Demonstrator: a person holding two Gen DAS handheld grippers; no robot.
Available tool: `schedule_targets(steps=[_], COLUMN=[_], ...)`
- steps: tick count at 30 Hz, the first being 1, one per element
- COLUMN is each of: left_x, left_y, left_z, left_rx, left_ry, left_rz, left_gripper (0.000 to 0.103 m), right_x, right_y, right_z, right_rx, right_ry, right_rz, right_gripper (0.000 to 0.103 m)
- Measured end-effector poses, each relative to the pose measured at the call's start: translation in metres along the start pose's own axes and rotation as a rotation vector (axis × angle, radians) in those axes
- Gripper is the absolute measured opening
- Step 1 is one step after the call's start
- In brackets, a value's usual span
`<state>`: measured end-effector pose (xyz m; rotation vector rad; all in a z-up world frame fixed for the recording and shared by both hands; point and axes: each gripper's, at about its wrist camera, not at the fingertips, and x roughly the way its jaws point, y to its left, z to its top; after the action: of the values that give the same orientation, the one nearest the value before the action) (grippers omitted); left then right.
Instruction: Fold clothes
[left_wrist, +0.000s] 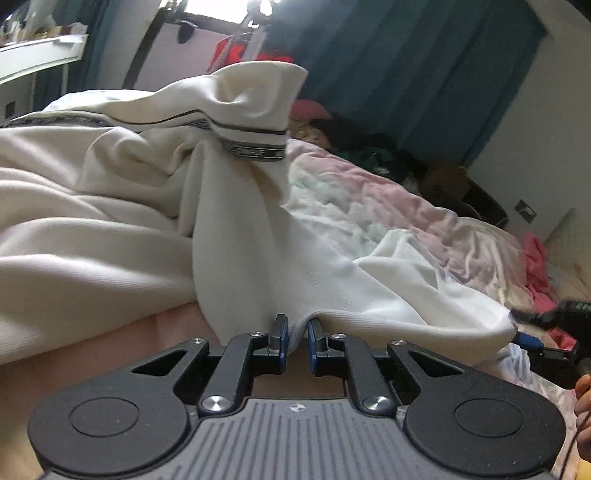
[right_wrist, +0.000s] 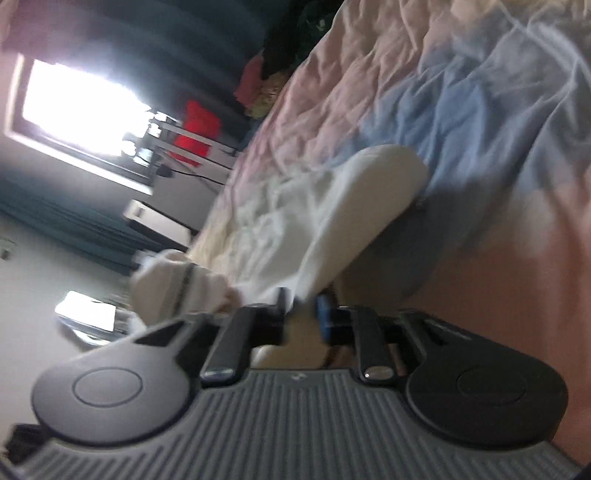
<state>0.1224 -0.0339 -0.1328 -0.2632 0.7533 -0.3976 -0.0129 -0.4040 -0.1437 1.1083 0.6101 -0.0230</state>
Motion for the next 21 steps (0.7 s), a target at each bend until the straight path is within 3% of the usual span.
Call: schedule_targets(steps=[2,9,13,17,20,21], left_x=[-0.005,0.001,0.009,0.019,0.022,0.023], left_y=[-0.004,-0.008,-0.009,-0.011,-0.014,-0.014], left_z=[-0.001,-0.001,-0.004,-0.008,-0.008,-0.007], left_rx=[0.002,0.004,0.047,0.081,0.099,0.100], left_ry=[-0.002,0.010,0.016,0.027,0.026,0.027], left_rz=[0.013,0.051,0.080,0.106,0.115,0.117], left_gripper=[0.012,0.012,0.012,0.012,0.012,0.012], right_x=[0.002,0.028,0.039,0.047,0.057,0.059], right_y=[-0.007,-0.054,-0.059,-0.066,-0.078,-0.081], right_z=[0.006,0.030,0.044,0.062,0.067,0.067], right_rx=[0.032,0.186,0.179,0.165,0.166,0.165], right_ry=[-0.004,-0.048,-0.079,-0.115,-0.126,-0.128], right_rz=[0.033,0.005,0.019,-0.028,-0.096,-0.111], right_gripper=[0.076,0.070,0.070,0.053,0.025,0.022])
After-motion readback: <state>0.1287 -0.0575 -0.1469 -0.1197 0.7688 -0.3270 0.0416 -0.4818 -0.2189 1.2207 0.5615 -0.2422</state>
